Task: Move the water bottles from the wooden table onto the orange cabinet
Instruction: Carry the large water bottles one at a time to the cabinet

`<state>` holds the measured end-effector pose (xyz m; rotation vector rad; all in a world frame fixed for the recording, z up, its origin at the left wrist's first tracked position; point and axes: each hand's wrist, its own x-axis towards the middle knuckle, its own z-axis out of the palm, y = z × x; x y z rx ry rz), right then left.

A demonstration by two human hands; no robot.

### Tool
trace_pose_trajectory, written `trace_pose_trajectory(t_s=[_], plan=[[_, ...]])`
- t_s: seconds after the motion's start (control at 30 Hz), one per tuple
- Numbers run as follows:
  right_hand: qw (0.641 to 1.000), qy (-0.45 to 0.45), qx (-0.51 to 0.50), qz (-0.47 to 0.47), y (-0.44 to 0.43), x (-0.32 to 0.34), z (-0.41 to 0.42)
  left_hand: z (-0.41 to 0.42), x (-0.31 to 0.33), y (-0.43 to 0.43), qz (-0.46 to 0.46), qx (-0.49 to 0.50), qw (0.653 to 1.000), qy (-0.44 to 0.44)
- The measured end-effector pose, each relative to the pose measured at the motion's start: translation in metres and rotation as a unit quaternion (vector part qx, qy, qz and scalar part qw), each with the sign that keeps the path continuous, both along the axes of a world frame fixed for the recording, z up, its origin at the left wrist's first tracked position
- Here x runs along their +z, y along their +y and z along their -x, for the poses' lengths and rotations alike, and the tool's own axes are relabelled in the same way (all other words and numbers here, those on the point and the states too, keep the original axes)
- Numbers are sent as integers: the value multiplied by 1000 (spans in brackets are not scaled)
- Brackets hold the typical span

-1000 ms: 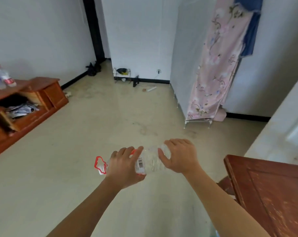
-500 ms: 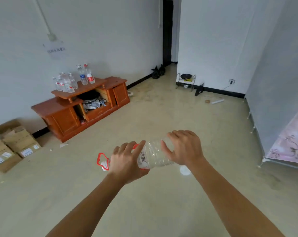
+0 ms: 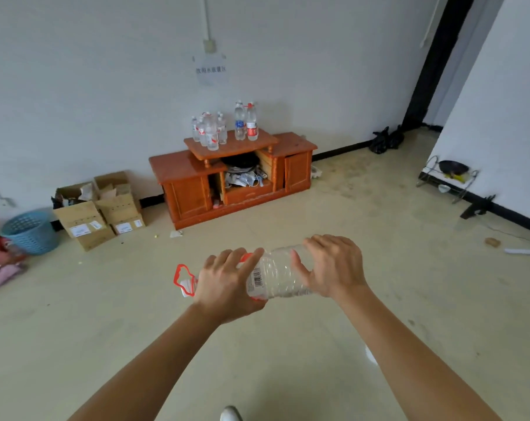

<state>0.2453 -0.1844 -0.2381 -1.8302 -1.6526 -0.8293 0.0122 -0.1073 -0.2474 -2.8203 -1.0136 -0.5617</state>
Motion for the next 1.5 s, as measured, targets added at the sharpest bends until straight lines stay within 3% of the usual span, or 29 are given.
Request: trace_pose_trajectory(t_s=[0.43, 0.97, 1.2, 1.5], plan=[[1000, -5, -2, 3, 304, -1, -107, -106, 0, 309, 0, 0, 1000, 17], [996, 47, 71, 3, 696, -17, -326, -320, 1, 670, 3, 61, 997, 54], [991, 31, 130, 4, 874, -20, -362, -351, -11, 820, 33, 107, 994, 9], [995, 27, 94, -11, 1111, -49, -384, -375, -34, 1071, 80, 76, 993, 34]])
